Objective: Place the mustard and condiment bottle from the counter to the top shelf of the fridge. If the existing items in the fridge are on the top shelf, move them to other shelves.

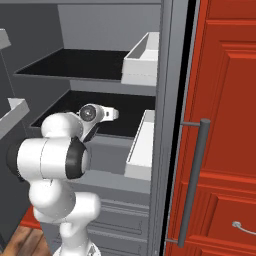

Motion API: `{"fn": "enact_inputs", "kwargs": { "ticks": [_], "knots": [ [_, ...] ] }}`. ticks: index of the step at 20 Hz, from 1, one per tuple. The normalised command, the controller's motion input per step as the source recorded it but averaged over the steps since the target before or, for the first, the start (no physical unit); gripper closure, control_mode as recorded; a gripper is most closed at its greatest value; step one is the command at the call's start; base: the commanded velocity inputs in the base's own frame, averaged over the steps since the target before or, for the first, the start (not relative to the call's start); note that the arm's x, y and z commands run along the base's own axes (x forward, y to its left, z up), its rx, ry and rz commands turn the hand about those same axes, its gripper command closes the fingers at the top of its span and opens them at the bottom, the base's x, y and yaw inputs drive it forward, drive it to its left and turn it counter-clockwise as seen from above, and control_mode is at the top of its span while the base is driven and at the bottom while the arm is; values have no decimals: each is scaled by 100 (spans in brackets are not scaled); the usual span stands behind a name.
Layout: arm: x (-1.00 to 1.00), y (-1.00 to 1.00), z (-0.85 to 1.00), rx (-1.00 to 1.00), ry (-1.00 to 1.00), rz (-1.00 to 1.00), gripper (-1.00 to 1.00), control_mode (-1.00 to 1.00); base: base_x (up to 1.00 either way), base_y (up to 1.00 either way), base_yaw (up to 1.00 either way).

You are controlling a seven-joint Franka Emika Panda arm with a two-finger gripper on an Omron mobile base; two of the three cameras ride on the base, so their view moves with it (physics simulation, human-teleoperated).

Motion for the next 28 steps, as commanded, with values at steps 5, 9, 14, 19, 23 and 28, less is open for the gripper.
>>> {"fn": "enact_inputs", "kwargs": {
  "ticks": [5,9,14,19,23,28],
  "knots": [
    [0,0,15,0,0,0,-100,-100,0,0,0],
    [-31,0,71,0,0,0,-100,-100,0,0,0],
    [-89,0,100,0,0,0,-100,-100,0,0,0],
    [-100,17,100,-2,0,0,-100,-100,0,0,0],
    [-100,51,100,-8,1,0,-100,-100,0,0,0],
    [-100,33,100,-5,14,0,-100,-100,0,0,0]
  ]
}}
